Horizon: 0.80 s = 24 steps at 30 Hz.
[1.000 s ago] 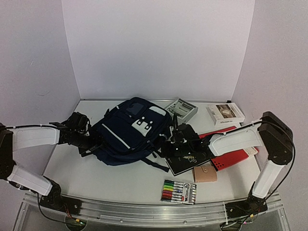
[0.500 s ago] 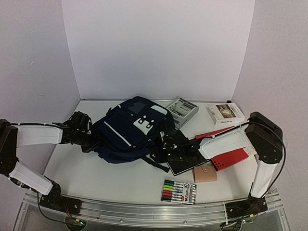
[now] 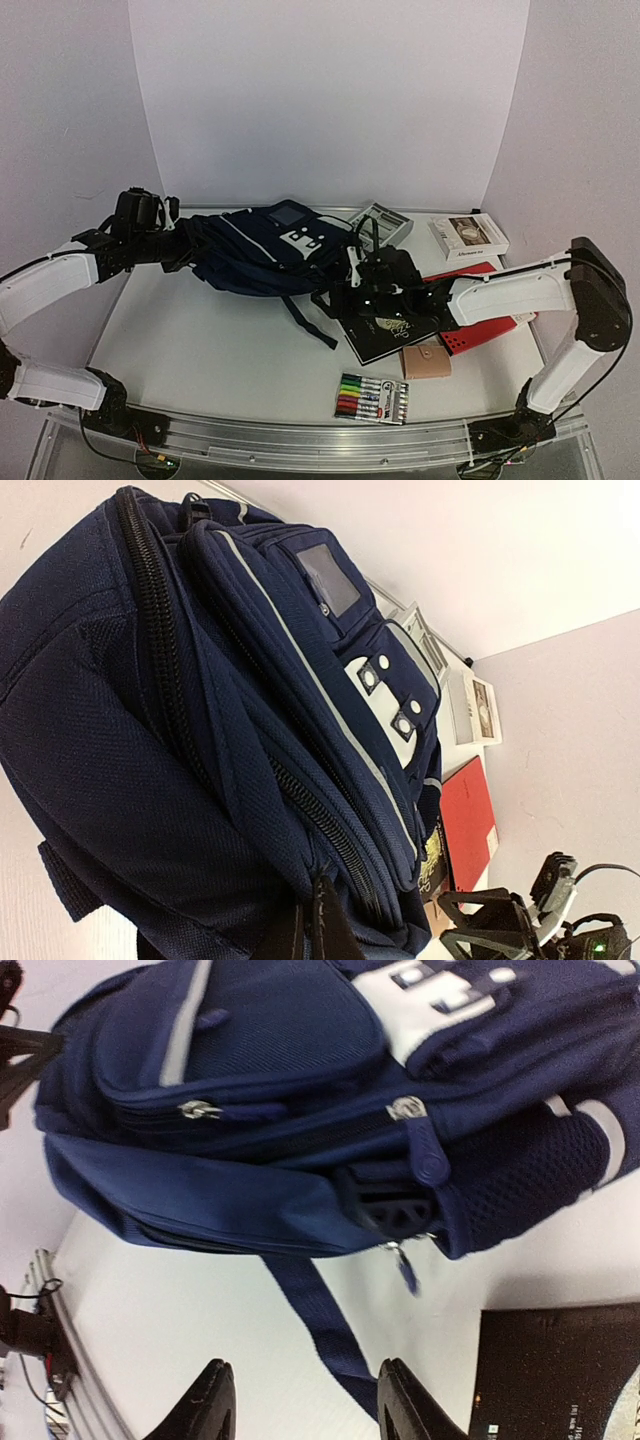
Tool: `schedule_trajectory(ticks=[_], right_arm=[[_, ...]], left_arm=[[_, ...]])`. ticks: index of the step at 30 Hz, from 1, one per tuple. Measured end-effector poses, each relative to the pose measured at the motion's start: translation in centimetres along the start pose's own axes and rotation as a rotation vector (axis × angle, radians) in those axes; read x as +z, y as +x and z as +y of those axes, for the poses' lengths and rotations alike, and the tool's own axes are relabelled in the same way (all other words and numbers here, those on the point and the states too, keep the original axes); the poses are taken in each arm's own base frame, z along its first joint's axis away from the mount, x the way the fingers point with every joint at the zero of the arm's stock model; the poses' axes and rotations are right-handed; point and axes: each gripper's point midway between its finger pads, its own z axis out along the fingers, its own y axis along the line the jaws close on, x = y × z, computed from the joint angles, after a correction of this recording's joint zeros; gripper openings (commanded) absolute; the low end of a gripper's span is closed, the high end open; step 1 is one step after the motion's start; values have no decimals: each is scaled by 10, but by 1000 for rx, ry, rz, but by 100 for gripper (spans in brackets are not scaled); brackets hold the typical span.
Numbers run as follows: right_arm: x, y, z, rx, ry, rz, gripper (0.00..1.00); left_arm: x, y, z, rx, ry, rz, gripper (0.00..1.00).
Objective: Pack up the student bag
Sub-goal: Unzip the student bag at the center of the board.
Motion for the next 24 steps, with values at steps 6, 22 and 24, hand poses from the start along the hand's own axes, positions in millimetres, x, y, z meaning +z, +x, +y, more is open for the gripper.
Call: schedule_trajectory(ticks=[6, 22, 24], right_arm=[[-13, -19, 18, -8, -72, -54, 42], [24, 13, -18, 66, -23, -23, 40], [26, 6, -20, 68, -38, -42, 40]], left_arm=[[-3, 1, -7, 3, 18, 22, 0], [-11, -4, -21, 5, 52, 25, 0], [-11, -4, -21, 4, 49, 29, 0]])
